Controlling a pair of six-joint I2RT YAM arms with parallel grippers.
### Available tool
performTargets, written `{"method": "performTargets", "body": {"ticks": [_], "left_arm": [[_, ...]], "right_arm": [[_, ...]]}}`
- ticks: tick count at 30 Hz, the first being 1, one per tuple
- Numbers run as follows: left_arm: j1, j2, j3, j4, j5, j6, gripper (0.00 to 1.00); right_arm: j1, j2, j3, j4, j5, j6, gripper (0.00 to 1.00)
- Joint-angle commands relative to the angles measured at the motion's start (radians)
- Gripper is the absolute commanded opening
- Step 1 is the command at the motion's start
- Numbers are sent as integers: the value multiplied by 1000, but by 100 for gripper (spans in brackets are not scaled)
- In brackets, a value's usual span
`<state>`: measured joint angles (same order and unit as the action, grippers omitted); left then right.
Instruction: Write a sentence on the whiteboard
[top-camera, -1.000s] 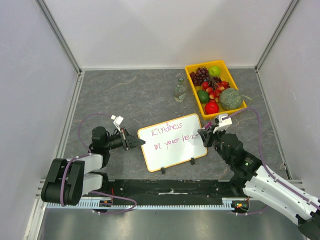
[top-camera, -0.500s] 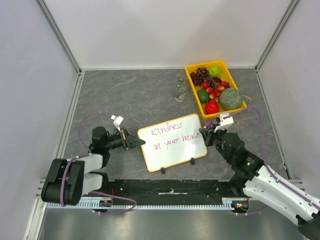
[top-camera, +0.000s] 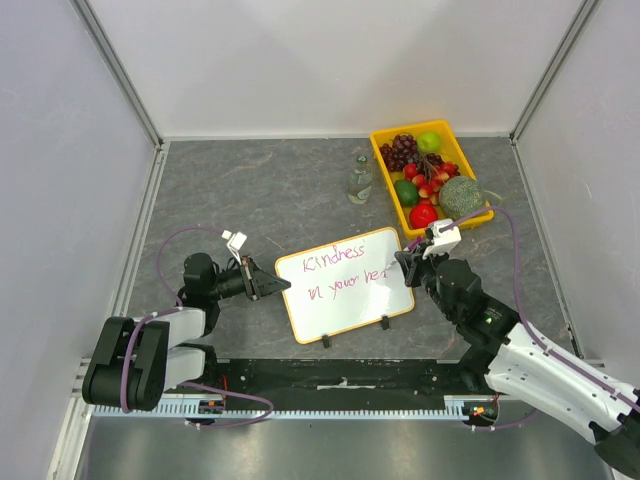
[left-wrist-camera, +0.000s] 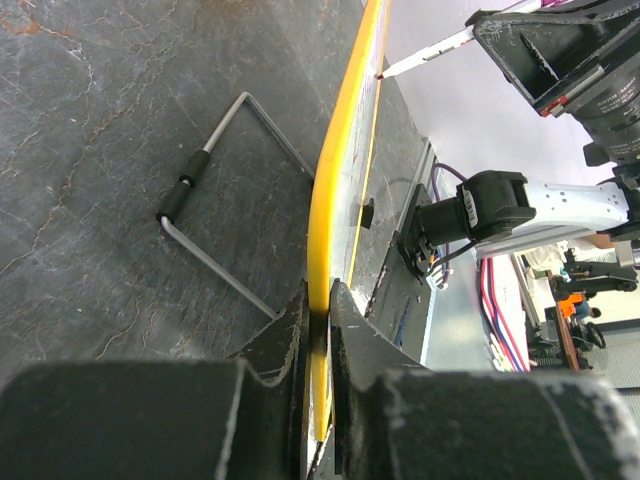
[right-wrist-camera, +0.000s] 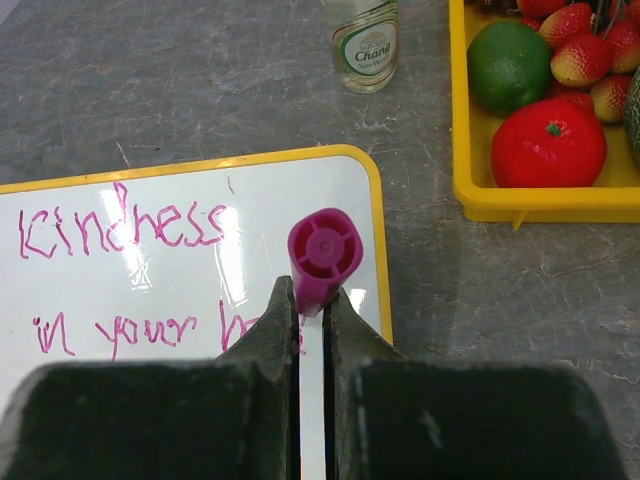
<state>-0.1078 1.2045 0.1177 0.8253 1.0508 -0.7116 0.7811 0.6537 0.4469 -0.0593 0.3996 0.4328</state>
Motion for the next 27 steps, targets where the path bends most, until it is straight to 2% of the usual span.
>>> {"method": "performTargets", "body": {"ticks": [1,27], "left_arm": [[-1,7,10,-3,-11,12,2],[-1,7,10,-3,-11,12,2]], "right_arm": [[-2,0,4,52,21,-14,0],[-2,-58,-68,-48,-13,24,0]]}}
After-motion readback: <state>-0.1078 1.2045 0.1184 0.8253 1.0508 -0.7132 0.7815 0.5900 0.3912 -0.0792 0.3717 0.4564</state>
